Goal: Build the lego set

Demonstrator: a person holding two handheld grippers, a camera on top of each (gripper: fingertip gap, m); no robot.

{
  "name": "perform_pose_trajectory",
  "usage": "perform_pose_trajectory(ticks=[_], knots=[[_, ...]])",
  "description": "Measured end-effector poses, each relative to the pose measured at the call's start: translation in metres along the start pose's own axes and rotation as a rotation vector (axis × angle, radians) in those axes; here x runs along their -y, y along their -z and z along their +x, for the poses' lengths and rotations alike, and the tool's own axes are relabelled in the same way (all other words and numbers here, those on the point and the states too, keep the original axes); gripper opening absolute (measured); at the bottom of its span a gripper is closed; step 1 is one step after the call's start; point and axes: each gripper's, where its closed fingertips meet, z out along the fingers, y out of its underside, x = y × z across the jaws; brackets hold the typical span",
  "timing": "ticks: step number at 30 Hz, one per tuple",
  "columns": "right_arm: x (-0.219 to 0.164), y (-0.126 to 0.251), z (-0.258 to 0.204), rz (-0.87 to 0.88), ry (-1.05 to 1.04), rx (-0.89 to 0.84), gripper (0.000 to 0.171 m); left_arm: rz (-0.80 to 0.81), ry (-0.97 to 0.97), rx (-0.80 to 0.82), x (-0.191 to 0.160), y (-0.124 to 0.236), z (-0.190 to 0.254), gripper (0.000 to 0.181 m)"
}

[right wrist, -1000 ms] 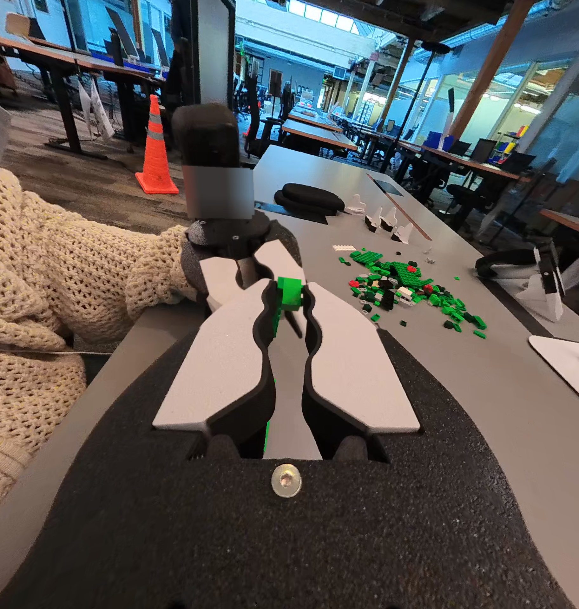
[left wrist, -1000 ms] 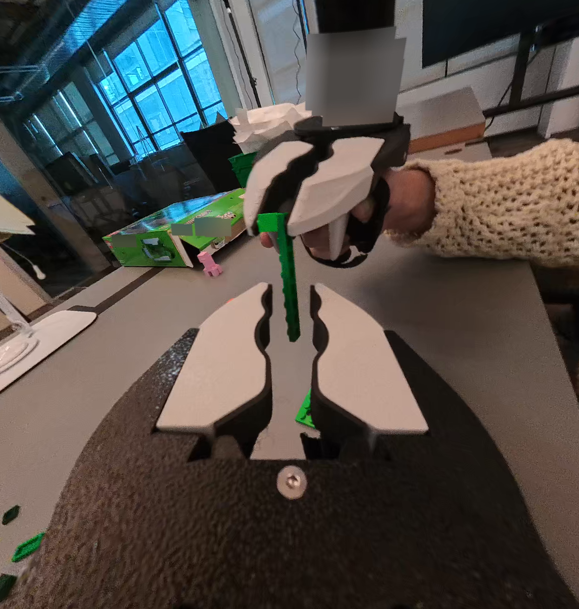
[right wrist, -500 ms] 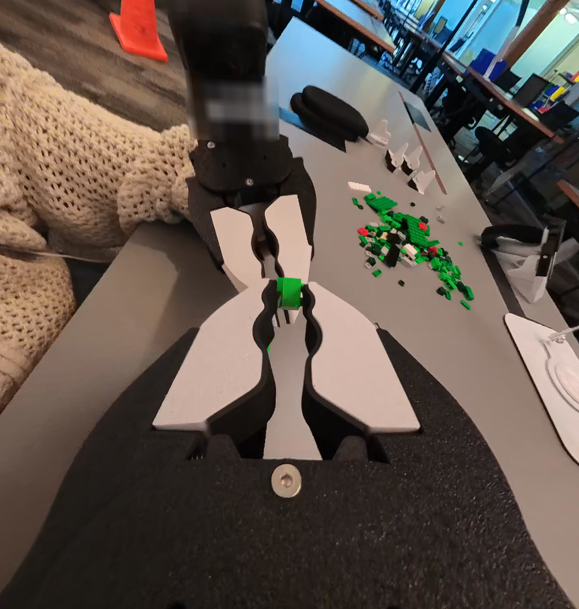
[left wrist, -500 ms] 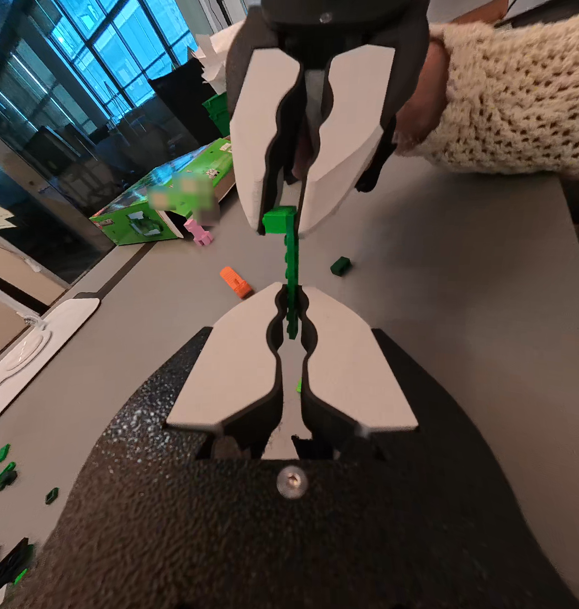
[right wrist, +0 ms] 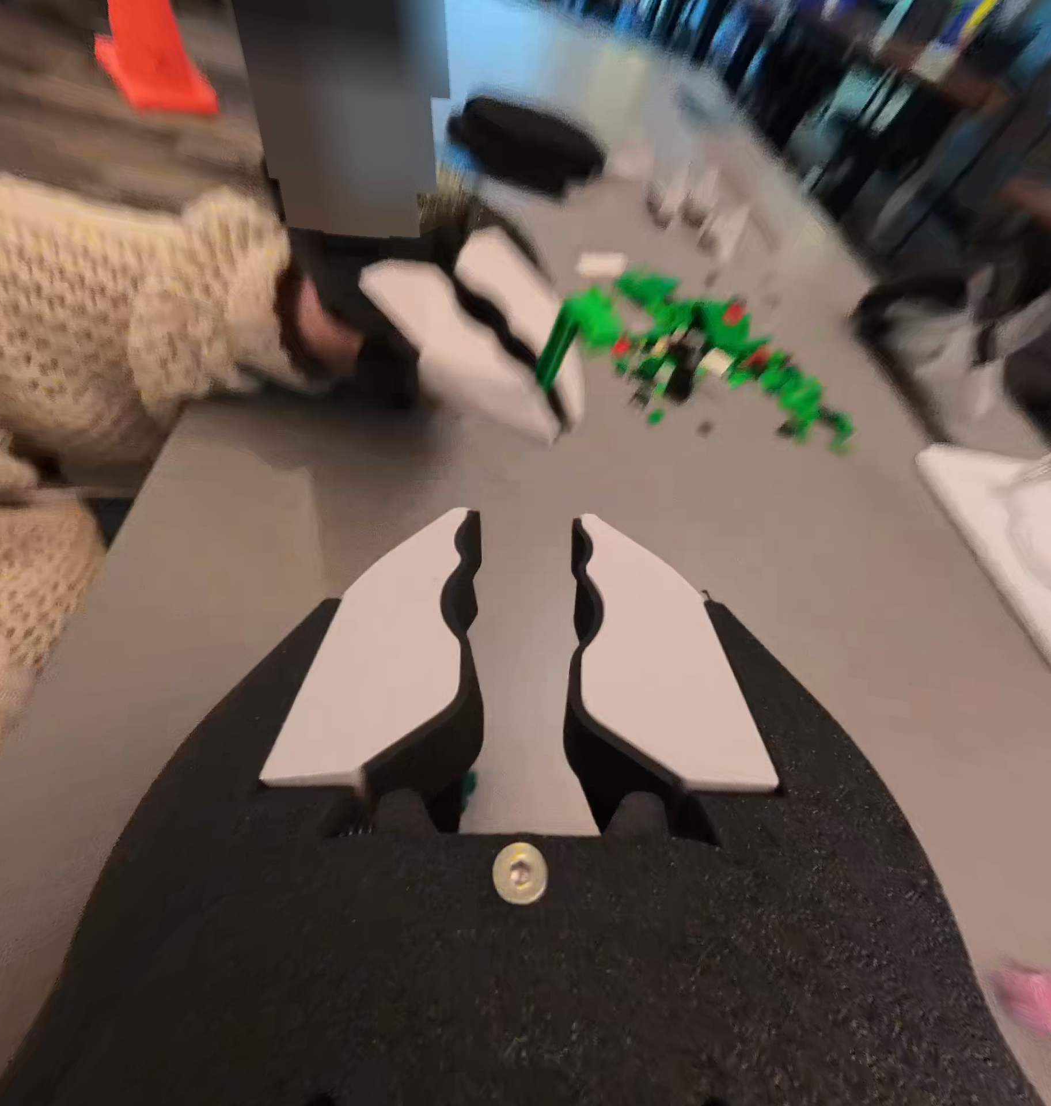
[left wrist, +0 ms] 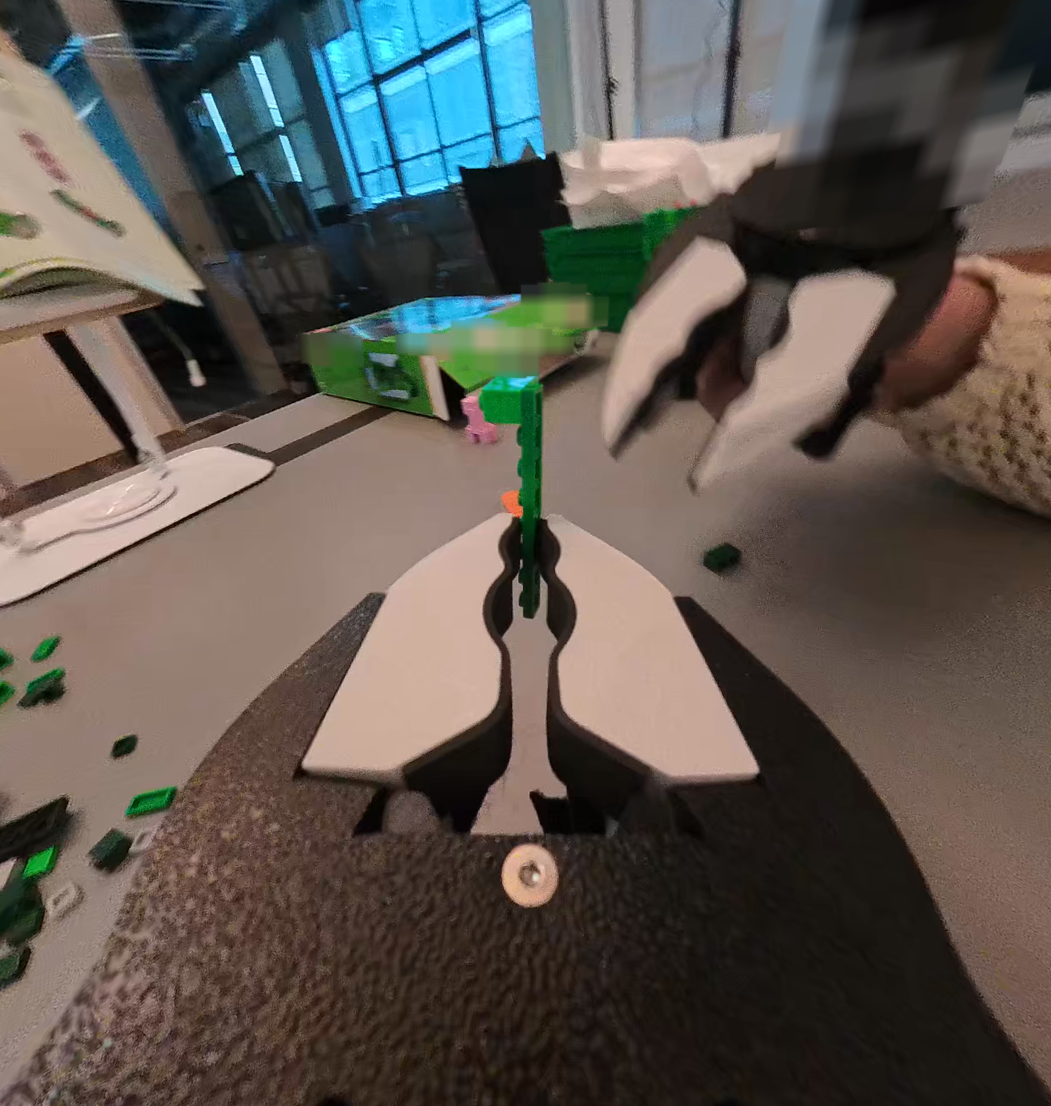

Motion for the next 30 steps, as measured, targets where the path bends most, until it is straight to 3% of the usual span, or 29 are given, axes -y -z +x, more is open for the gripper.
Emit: perform_pose_trajectory(ticks=[3, 6, 12, 15, 24, 30], knots=[[-0.035, -0.020, -0.023, -0.216, -0.006, 0.121, 0.028, 0.043, 0.092, 0.086, 0.004, 0.006, -0.020, 0.005], [-0.062, -0.030, -0.032, -0.403, 0.059, 0.127, 0.028, 0.088, 0.173, 0.129, 0.008, 0.014, -0.032, 0.005], [-0.077, -0.026, -0.034, -0.497, -0.014, 0.148, 0.027, 0.100, 0.239, 0.087, 0.008, 0.015, -0.030, 0.005], [-0.077, -0.027, -0.038, -0.491, -0.013, 0.172, 0.015, 0.042, 0.173, 0.054, 0.004, 0.011, -0.020, 0.005], [-0.051, -0.016, -0.018, -0.321, -0.041, 0.102, 0.015, -0.202, -0.094, -0.009, -0.027, -0.004, 0.011, 0.004], [-0.031, 0.002, 0.002, -0.185, -0.094, 0.031, 0.015, -0.225, -0.133, -0.071, -0.028, -0.012, 0.029, 0.005]])
